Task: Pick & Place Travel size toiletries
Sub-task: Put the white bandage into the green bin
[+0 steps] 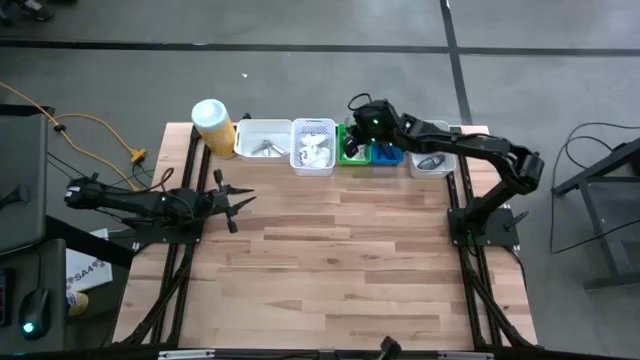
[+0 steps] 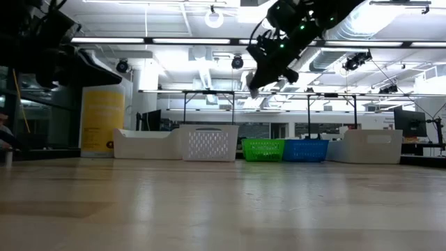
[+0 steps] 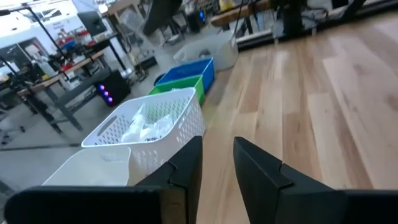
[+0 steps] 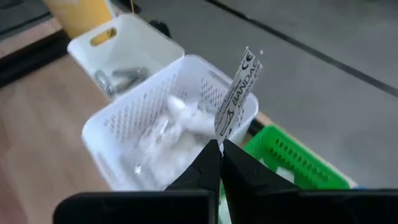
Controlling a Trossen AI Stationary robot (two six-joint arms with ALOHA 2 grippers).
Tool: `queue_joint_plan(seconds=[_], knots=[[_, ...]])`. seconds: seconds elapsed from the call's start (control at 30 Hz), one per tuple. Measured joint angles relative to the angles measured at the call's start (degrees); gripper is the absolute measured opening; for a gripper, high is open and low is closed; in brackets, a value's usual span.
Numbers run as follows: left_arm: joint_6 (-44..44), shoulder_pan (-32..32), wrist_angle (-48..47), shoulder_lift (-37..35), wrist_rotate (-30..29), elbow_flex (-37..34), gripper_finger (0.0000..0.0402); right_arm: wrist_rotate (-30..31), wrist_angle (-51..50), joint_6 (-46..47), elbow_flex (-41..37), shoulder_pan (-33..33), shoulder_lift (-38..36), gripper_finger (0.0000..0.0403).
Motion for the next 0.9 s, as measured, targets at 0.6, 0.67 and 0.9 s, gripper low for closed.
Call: queue_joint_plan(seconds=[0.6,0.67,0.9], knots=[[0.0,0.0,-5.9,-9.4,4.8,-1.2,0.0076,-0.1,-6.8,5.1,13.6,-2.6,13.5,0.0003],[0.0,0.0,-6.0,-9.4,5.5,-1.3,0.0076,0.2,-7.1,6.7,13.7,-3.2,13.8,0.0003],[-3.3,0.0,-6.4,-9.4,8.8,-1.3,0.0076,2.8,-15.1,10.5,13.7,-4.3,14.0,0.0003]])
